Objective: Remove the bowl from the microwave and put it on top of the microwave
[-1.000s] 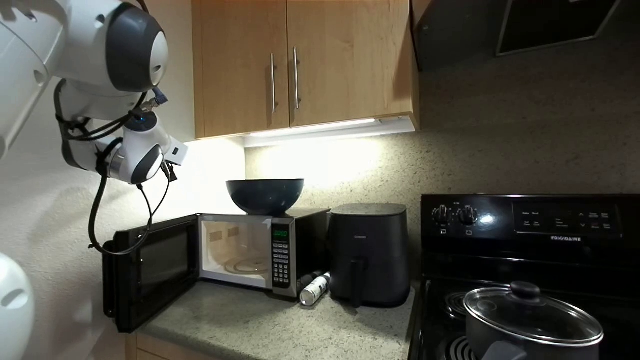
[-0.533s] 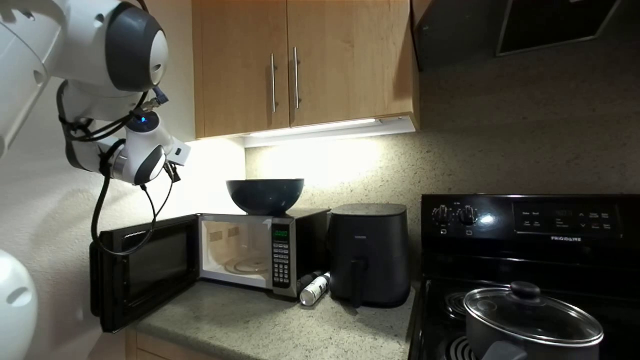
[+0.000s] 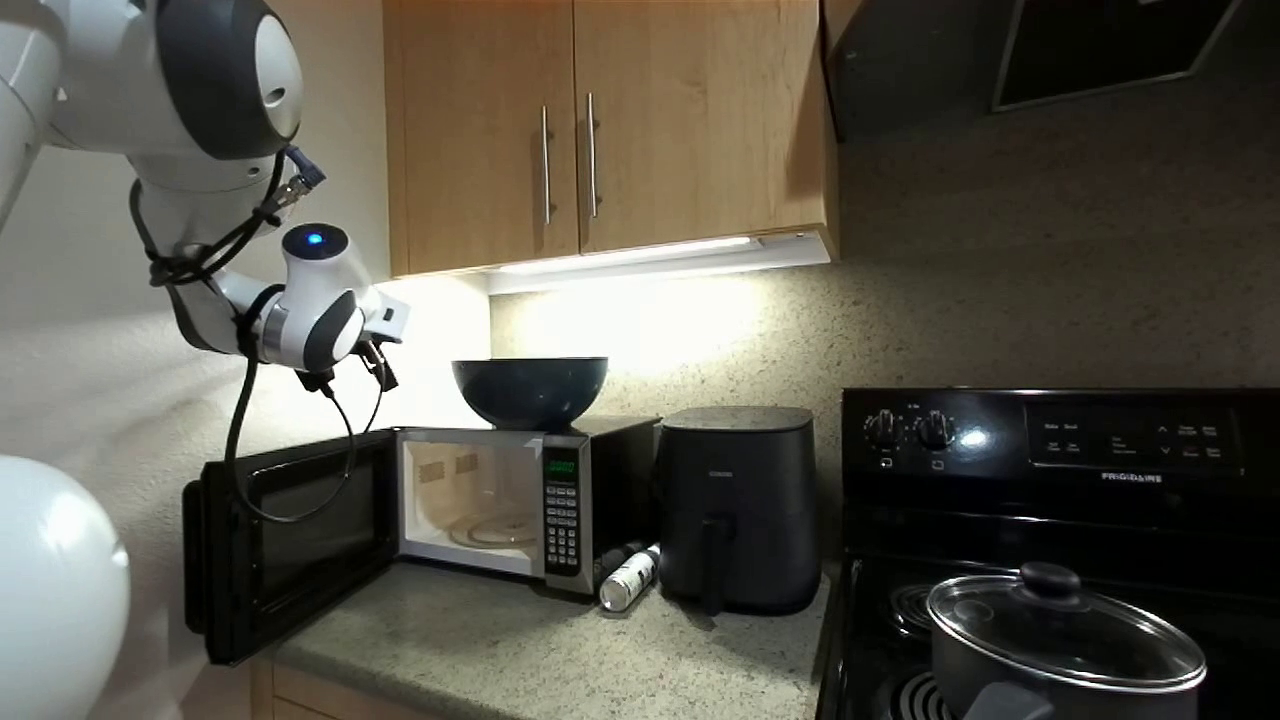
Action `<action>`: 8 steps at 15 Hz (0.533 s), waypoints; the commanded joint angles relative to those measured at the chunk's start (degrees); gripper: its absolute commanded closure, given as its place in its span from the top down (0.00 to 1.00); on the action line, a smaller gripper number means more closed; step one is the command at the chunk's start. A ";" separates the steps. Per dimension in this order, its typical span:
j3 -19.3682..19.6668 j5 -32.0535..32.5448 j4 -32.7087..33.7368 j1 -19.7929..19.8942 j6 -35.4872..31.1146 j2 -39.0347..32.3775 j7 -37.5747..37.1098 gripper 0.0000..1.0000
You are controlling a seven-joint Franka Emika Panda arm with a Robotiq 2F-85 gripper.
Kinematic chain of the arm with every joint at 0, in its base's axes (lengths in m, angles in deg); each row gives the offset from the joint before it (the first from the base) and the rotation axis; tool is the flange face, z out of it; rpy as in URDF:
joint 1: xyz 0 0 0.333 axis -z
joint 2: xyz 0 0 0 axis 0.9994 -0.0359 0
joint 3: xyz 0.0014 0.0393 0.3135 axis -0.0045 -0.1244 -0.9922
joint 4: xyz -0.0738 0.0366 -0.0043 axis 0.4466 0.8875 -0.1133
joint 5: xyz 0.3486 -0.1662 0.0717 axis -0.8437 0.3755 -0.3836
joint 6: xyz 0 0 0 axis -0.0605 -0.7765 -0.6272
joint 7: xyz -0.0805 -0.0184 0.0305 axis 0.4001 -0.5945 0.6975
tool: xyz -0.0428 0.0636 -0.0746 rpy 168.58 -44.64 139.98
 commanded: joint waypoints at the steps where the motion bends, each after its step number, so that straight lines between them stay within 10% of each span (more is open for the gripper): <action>1: 2.28 0.38 -1.92 -2.87 9.60 2.62 -1.56 1.00; 6: 3.90 1.85 -0.82 -4.57 25.11 3.34 -3.43 1.00; 8: -1.09 2.05 -0.12 -0.53 27.69 3.41 -1.94 1.00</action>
